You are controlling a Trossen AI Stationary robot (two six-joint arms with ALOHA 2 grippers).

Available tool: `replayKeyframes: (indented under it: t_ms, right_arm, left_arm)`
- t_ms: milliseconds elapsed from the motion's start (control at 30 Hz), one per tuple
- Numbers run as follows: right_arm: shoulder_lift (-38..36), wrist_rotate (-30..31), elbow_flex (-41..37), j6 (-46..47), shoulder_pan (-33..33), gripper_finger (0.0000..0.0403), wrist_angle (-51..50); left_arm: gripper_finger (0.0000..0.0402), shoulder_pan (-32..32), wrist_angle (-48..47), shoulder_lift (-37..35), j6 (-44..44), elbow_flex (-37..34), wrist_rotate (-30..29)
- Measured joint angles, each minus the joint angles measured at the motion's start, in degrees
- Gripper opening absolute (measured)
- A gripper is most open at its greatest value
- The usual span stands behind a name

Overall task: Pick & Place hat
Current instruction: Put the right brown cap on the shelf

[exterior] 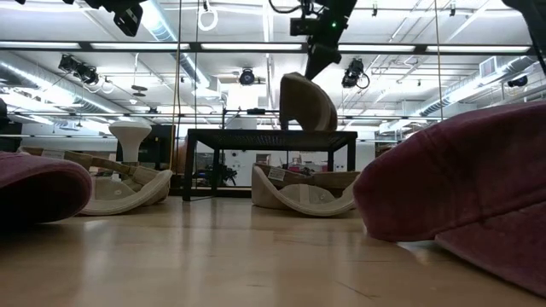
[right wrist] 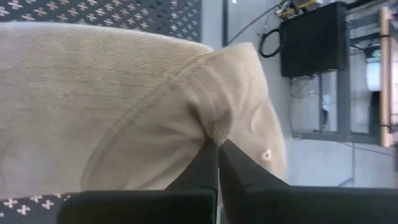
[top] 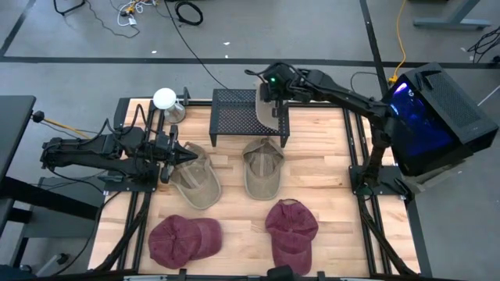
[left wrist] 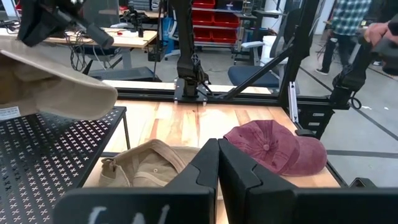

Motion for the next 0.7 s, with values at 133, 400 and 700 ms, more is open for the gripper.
replayKeyframes:
  t_ms: [133,400,700]
  right_arm:
    - [1.3,-2.4,0.0,0.2,0.0,0.0,1.3]
    - [3.1,-3.6,0.0,0.4,0.0,0.0,4.9]
    - [5.2,-4.4,0.0,1.6,-0.4,0.0,5.4]
  left_arm:
    - [0.0014,0.0,0.0,0.0,0.0,0.0,0.0]
    - [0.0014,0.0,0.0,0.0,0.0,0.0,0.0]
    - [0.0014,0.0,0.0,0.0,0.0,0.0,0.0]
